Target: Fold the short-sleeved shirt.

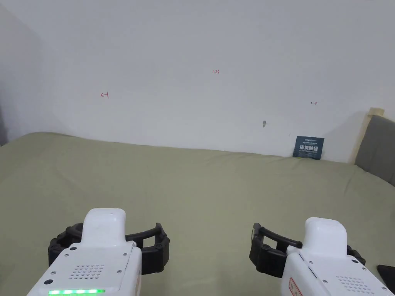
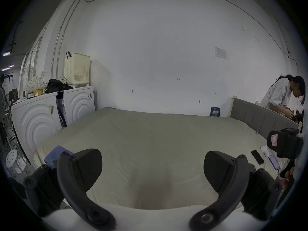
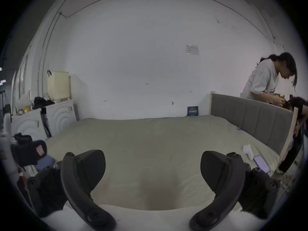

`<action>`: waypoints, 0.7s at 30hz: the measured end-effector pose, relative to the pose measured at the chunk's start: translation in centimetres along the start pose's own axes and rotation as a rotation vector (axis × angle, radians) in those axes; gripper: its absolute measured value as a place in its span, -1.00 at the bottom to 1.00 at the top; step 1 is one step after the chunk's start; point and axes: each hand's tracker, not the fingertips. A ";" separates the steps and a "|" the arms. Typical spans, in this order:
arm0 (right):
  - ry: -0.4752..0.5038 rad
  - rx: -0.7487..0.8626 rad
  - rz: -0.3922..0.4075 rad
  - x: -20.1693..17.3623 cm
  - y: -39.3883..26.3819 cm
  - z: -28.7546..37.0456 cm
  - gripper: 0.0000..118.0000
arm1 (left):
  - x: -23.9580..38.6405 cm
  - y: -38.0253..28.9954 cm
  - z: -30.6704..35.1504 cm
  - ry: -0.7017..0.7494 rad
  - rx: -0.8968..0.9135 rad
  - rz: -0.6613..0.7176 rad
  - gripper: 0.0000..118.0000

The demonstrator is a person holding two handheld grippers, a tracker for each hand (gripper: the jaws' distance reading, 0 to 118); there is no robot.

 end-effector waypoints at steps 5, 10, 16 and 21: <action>-0.018 -0.007 0.047 -0.1 0.1 -0.3 0.95 | 0.1 0.9 -0.2 -0.002 0.017 -0.004 1.00; -0.041 0.010 0.068 -0.2 0.5 -0.1 0.95 | 0.1 1.4 -0.4 -0.011 0.010 0.012 1.00; 0.043 0.013 0.020 0.2 1.2 -0.1 0.95 | 0.0 1.6 -0.1 -0.022 0.011 0.028 1.00; 0.046 -0.042 -0.023 0.3 1.0 -1.2 0.95 | -0.1 1.8 0.0 -0.019 0.030 0.022 1.00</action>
